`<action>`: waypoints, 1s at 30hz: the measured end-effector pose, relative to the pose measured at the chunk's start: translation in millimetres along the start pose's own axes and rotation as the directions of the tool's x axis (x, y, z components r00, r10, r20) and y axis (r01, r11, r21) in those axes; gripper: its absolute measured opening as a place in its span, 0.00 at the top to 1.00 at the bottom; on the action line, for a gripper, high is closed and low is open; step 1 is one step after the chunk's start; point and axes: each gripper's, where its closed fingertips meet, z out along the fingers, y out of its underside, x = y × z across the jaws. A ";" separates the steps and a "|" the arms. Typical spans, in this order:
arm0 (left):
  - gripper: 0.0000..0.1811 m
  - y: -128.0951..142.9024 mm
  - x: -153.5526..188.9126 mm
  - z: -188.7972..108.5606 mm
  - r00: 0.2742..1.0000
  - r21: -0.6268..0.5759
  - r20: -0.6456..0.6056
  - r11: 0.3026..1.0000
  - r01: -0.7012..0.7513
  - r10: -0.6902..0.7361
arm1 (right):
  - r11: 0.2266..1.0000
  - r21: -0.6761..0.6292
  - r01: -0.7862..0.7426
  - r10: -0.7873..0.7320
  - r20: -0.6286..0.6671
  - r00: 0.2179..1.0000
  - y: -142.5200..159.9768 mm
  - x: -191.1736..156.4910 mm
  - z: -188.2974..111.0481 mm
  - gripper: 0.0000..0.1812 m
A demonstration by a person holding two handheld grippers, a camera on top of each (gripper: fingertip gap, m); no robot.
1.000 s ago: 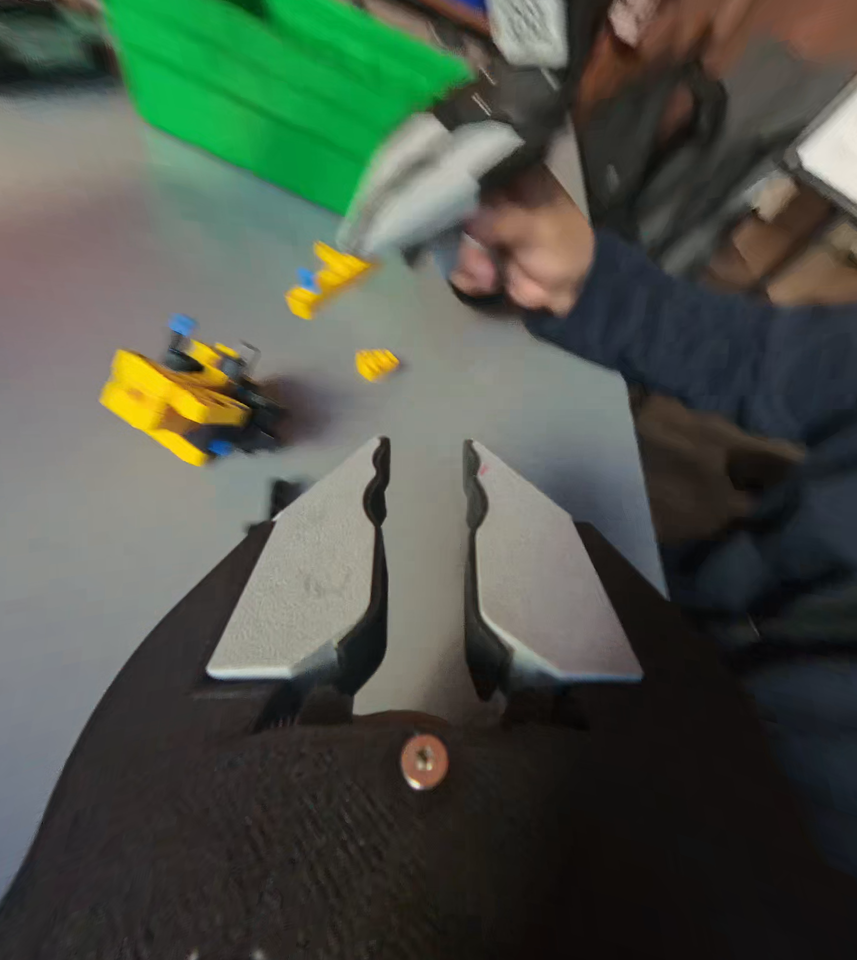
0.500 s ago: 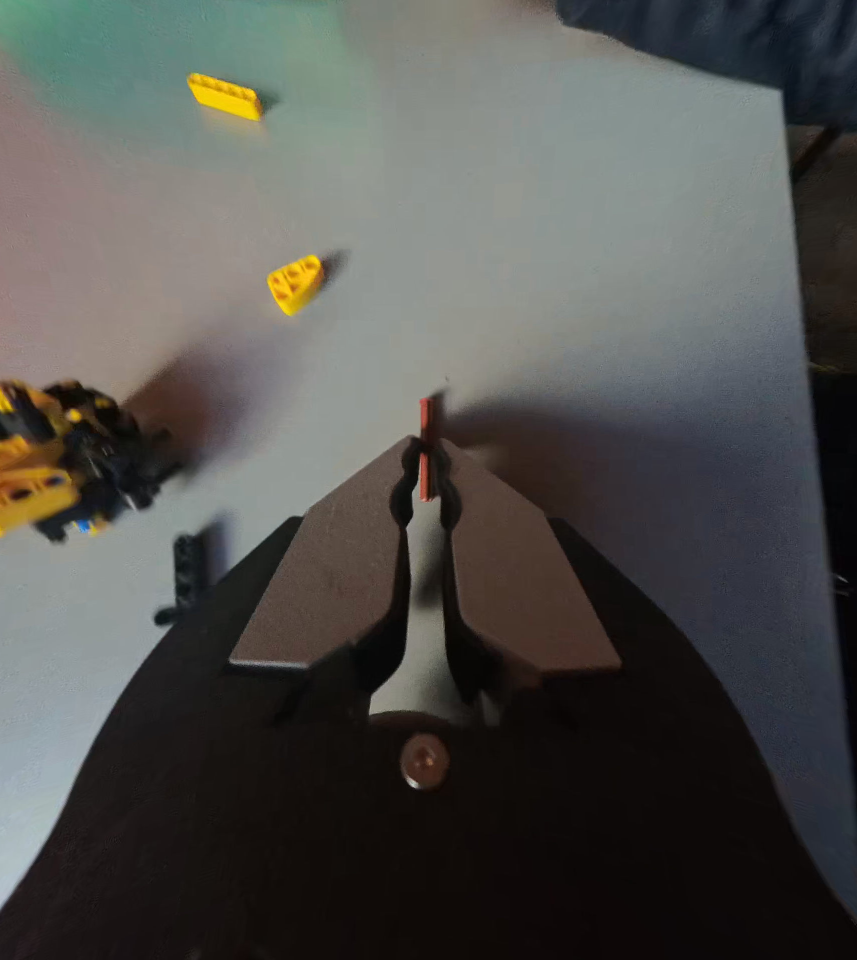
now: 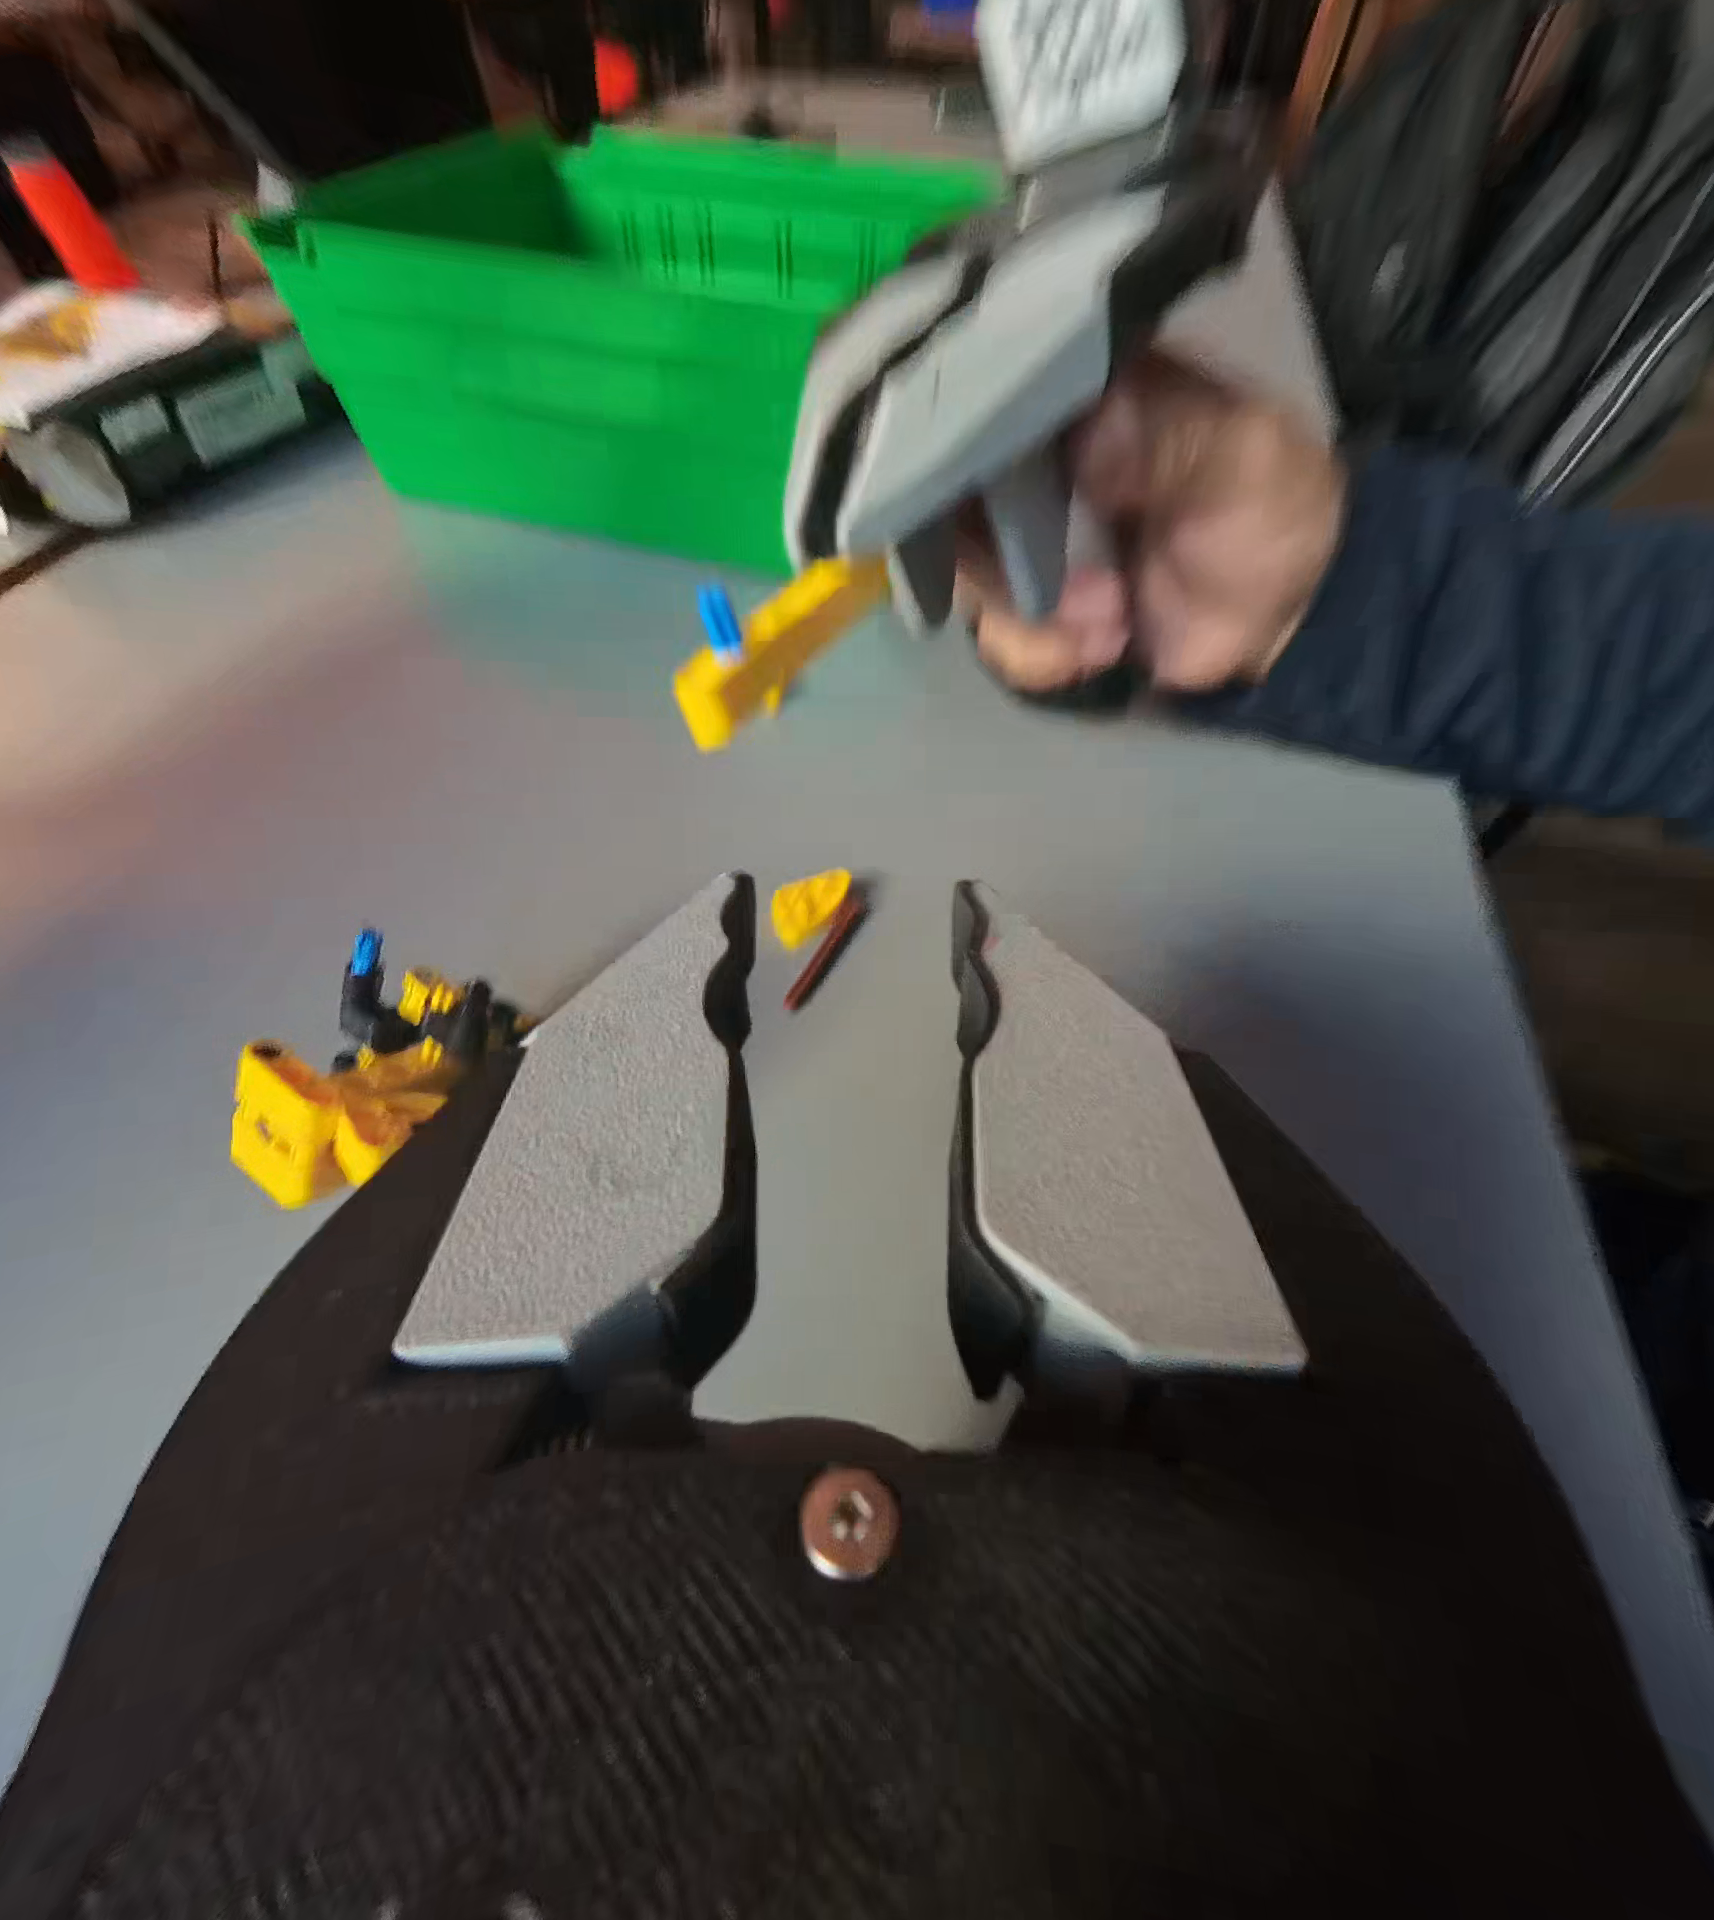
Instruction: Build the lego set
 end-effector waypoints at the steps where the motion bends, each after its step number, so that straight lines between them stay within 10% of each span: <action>1: 0.81 -12.1 4.0 0.4 0.999 0.081 -0.033 0.996 0.043 -0.040 | 0.999 0.017 -0.042 0.041 0.044 0.998 0.7 -4.3 7.0 1.00; 6: 0.85 -45.5 3.6 -8.1 0.958 0.348 -0.162 0.895 0.280 -0.237 | 0.976 0.020 -0.217 0.210 0.183 0.961 7.1 -13.7 26.8 0.99; 20: 0.97 -46.8 -4.2 -19.0 0.935 0.407 -0.124 0.842 0.353 -0.332 | 0.981 0.069 -0.180 0.174 0.084 0.981 -3.8 -9.1 26.1 1.00; 24: 0.97 -56.5 -10.5 -22.2 0.924 0.468 -0.108 0.802 0.372 -0.366 | 0.946 0.195 -0.259 0.247 0.087 0.965 -21.2 -4.5 26.7 0.99; 27: 0.97 -29.4 21.8 1.3 0.915 0.291 -0.186 0.870 0.399 -0.357 | 0.792 0.529 -0.304 0.290 0.112 0.951 -81.9 25.6 -32.9 1.00; 30: 0.97 -34.5 23.6 4.8 0.929 0.302 -0.188 0.881 0.363 -0.319 | 0.926 0.358 -0.119 0.151 -0.063 0.987 -70.3 29.1 -31.3 1.00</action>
